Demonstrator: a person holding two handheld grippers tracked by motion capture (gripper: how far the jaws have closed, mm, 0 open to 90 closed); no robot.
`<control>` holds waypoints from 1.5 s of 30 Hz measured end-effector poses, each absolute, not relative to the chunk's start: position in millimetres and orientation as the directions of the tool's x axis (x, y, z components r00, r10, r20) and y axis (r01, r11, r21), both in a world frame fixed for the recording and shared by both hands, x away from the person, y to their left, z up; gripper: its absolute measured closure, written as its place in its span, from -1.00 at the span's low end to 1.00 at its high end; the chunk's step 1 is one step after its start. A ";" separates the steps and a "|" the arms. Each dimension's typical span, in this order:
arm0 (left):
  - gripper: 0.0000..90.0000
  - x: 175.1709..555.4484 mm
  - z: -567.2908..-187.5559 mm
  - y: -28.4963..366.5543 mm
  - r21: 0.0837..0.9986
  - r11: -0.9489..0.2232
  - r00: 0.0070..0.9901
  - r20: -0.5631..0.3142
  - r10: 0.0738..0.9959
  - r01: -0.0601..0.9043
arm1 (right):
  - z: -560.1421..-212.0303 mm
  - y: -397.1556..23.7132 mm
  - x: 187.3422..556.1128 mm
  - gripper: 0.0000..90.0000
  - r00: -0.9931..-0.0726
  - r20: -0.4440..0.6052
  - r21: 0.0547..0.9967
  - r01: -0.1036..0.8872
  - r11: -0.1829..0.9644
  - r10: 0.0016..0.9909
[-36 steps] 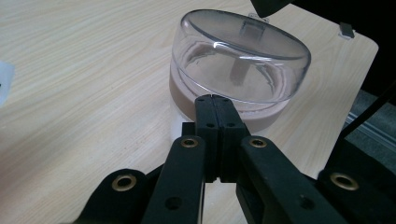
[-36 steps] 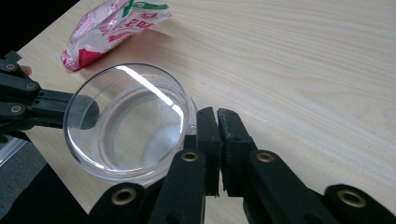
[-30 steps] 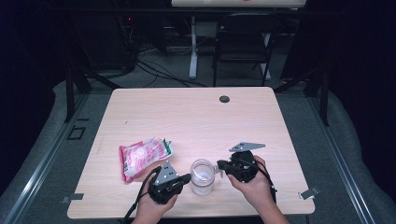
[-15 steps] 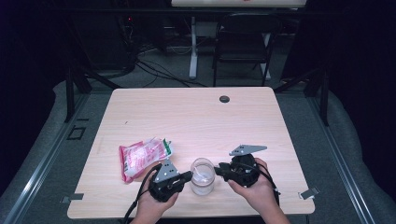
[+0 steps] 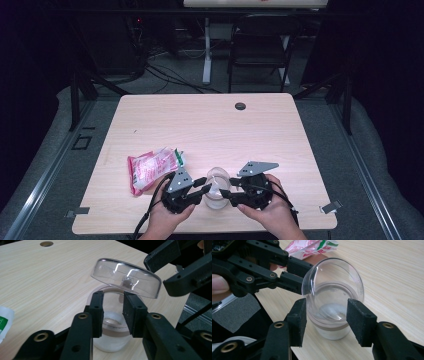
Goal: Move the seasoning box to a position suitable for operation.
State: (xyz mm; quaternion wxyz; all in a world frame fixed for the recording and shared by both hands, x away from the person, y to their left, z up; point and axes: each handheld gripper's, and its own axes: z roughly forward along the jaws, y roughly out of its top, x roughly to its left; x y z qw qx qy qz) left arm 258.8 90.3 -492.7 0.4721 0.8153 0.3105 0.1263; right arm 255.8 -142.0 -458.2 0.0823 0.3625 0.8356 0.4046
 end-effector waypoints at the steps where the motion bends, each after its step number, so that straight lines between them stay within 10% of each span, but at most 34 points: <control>1: 0.50 258.9 -492.5 90.2 0.848 -0.358 0.773 -0.090 0.628 0.390 | -458.6 -141.4 255.6 0.08 -0.725 0.152 0.736 0.537 0.412 0.672; 45: 0.35 265.5 -514.9 85.6 0.826 -0.395 0.750 -0.050 0.660 0.403 | -463.6 -139.0 258.2 -0.07 -0.722 0.107 0.748 0.511 0.423 0.684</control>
